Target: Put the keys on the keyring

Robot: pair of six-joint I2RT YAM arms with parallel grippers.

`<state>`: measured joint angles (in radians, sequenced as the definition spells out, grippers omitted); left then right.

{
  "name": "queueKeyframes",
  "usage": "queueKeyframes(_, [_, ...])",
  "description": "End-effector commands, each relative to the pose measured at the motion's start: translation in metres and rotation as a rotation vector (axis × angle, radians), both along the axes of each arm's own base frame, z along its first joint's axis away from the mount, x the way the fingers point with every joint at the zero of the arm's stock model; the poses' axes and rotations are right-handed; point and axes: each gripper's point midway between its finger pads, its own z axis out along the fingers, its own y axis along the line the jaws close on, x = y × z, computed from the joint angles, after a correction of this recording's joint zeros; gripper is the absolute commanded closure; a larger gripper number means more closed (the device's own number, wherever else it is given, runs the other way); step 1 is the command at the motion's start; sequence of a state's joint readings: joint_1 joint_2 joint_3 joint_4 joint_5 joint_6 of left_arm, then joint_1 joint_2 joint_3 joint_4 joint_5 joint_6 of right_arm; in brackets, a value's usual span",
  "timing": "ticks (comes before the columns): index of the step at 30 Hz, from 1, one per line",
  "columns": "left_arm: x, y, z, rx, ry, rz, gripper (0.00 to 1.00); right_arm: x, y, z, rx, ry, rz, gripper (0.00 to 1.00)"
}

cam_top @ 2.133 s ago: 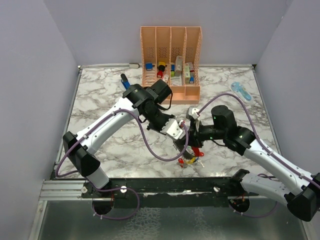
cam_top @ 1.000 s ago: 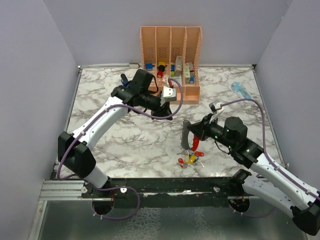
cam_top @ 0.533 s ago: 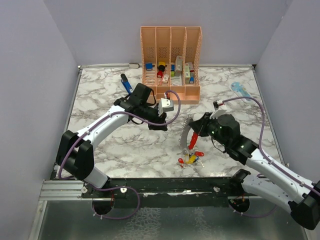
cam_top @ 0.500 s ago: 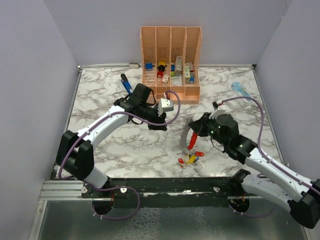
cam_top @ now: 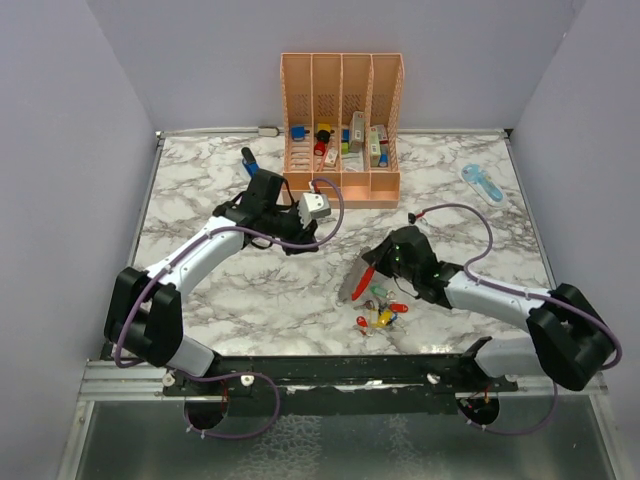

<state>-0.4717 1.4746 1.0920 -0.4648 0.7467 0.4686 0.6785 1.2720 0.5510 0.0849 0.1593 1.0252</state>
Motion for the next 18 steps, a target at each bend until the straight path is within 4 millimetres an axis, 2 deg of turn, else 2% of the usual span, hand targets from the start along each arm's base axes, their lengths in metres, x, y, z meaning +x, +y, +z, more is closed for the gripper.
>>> queueKeyframes(1, [0.010,0.005,0.011,-0.017,-0.060,0.039,0.79,0.030,-0.005,0.004,0.060,-0.026,-0.160,0.86])
queueKeyframes(3, [0.011,0.006,0.011,-0.014,-0.067,0.044,0.79,0.028,-0.011,-0.002,0.033,-0.002,-0.171,0.59])
queueKeyframes(4, [0.012,0.007,0.011,-0.011,-0.071,0.046,0.79,0.025,-0.013,-0.003,0.017,0.004,-0.166,0.50])
queueKeyframes(8, [0.017,0.013,0.009,0.011,-0.085,0.069,0.78,0.009,-0.028,0.000,-0.092,0.013,-0.110,0.38])
queueKeyframes(10, [0.021,0.017,0.008,0.022,-0.086,0.089,0.78,0.002,-0.031,0.012,-0.156,-0.006,-0.038,0.37])
queueKeyframes(13, [0.031,0.027,0.006,0.032,-0.092,0.131,0.78,-0.005,-0.011,0.036,-0.240,-0.110,0.235,0.46])
queueKeyframes(16, [0.046,0.042,0.003,0.038,-0.094,0.199,0.78,-0.015,0.004,0.036,-0.329,-0.064,0.448,0.51])
queueKeyframes(18, [0.051,0.052,0.006,0.032,-0.097,0.223,0.78,-0.023,0.024,0.034,-0.360,-0.090,0.611,0.54])
